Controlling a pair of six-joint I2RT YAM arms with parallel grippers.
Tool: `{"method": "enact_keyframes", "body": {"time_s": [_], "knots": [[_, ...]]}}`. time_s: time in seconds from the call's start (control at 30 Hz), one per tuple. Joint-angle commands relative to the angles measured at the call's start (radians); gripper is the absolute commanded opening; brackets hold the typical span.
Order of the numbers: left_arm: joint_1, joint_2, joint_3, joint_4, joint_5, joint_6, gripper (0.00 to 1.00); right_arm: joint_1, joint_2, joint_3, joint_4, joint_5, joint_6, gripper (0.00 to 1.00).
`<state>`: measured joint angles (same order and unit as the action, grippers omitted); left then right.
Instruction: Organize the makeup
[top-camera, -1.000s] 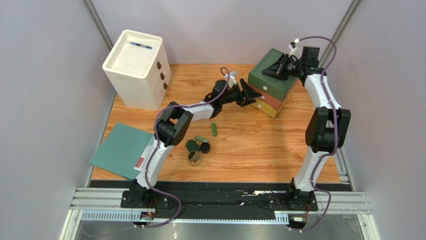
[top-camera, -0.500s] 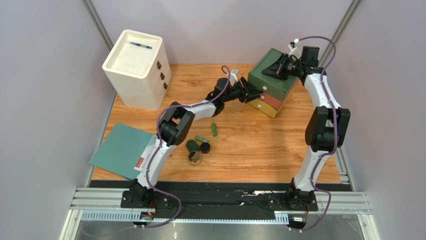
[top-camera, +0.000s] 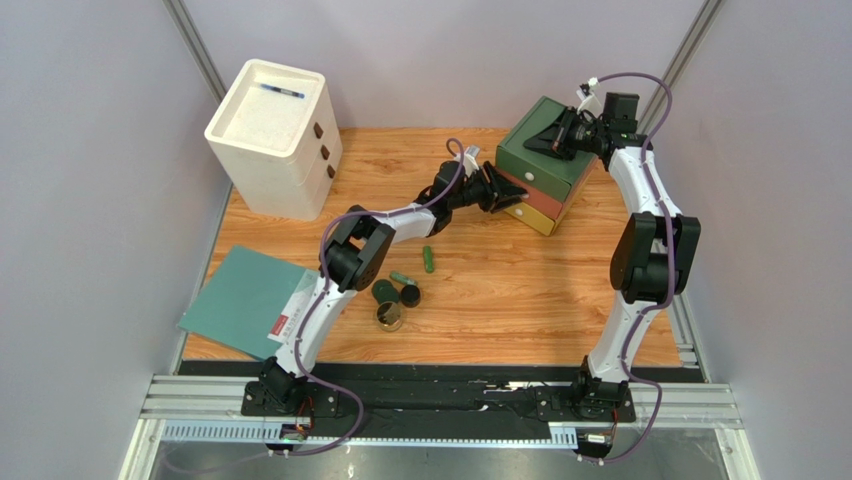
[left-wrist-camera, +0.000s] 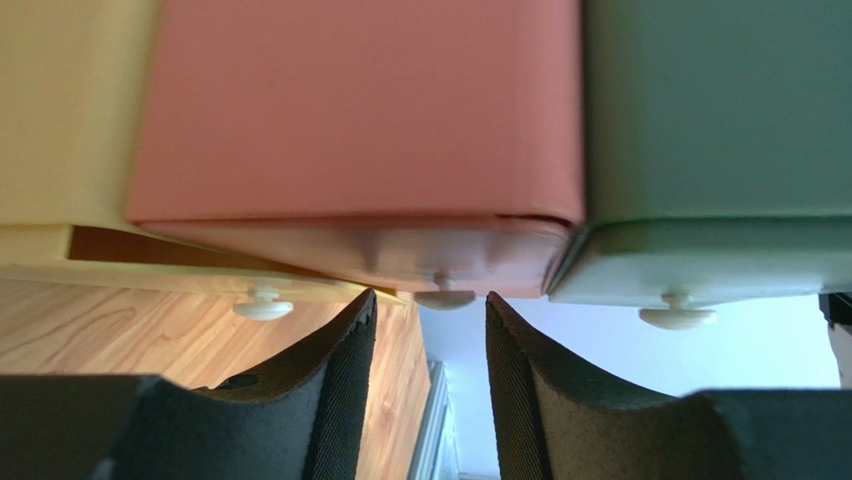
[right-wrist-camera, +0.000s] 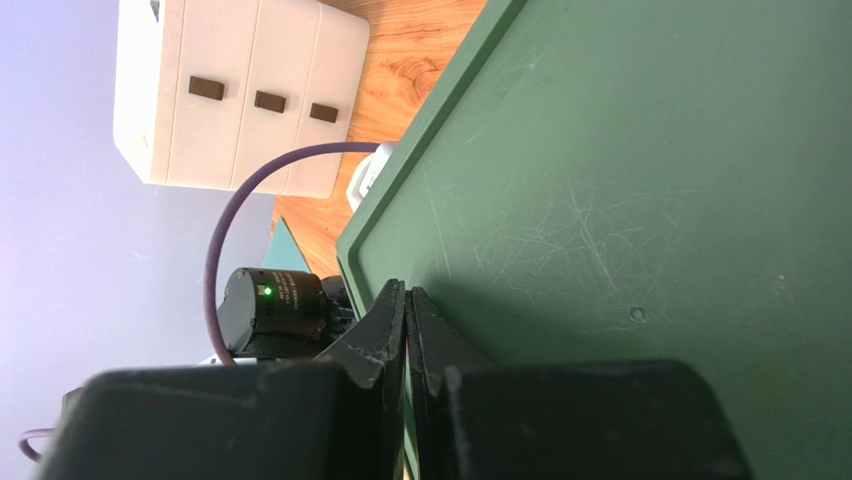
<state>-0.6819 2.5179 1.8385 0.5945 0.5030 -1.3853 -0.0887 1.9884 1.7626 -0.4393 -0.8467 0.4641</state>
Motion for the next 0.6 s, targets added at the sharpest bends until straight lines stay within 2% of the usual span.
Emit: {"method": "enact_keyframes", "body": {"time_s": [0.0,0.17,0.57], "knots": [[-0.008,0.025,0.061,0.011,-0.027,-0.032,0.47,0.004,0.121,-0.084,-0.24,0.17,-0.073,0.06],[-0.01,0.053,0.064,0.079,-0.063,-0.106,0.45,0.004,0.121,-0.086,-0.237,0.166,-0.071,0.06],[-0.011,0.055,0.044,0.189,-0.119,-0.179,0.42,0.004,0.119,-0.097,-0.234,0.164,-0.07,0.06]]}}
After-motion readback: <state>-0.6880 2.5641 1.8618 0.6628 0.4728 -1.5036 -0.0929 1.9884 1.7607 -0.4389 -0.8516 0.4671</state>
